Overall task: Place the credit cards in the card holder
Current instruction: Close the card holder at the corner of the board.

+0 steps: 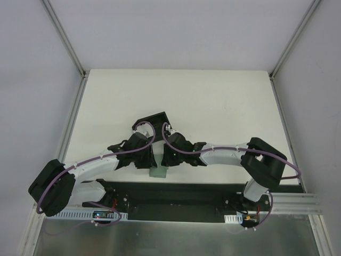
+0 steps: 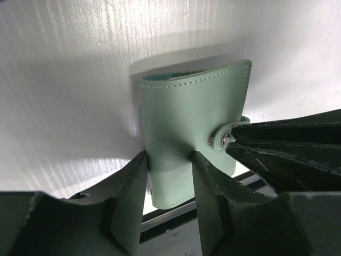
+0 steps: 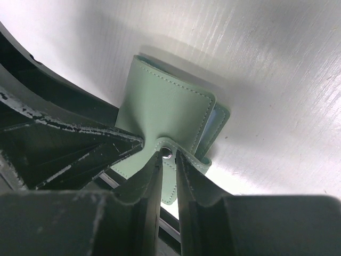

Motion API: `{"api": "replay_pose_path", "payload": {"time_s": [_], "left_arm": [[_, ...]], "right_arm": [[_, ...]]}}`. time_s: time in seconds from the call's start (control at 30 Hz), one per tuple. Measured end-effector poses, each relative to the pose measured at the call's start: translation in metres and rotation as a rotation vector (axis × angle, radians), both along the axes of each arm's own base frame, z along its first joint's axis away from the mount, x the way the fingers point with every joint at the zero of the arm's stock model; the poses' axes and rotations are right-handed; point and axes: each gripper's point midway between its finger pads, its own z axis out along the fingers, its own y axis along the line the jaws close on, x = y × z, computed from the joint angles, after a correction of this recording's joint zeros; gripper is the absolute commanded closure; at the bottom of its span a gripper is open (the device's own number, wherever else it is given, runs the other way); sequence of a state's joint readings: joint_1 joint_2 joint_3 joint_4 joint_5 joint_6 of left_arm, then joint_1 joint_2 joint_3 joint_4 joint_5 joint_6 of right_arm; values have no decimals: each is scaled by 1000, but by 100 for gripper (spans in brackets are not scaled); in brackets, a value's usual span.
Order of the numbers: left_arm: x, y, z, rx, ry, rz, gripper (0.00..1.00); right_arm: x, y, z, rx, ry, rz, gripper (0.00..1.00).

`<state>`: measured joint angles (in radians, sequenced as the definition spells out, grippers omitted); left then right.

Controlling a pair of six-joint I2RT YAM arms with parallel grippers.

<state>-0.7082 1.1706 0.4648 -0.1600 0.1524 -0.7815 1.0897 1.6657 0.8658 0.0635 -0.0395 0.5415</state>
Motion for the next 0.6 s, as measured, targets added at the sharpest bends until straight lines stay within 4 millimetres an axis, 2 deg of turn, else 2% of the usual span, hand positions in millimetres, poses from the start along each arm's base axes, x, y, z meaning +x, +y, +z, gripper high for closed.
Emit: {"api": "replay_pose_path", "payload": {"time_s": [0.07,0.23,0.3,0.43,0.6], "left_arm": [[0,0,0,3,-3,-5,72],[0,2,0,10,-13,-16,67],[1,2,0,10,-16,-20,61],[2,1,1,6,-33,-33,55],[3,0,2,5,-47,-47,54]], "right_arm": [[0,0,0,0,0,0,81],[1,0,1,2,-3,-8,79],[1,-1,1,3,-4,-11,80],[0,-3,1,5,3,-21,80],[0,-3,1,10,7,-32,79]]}}
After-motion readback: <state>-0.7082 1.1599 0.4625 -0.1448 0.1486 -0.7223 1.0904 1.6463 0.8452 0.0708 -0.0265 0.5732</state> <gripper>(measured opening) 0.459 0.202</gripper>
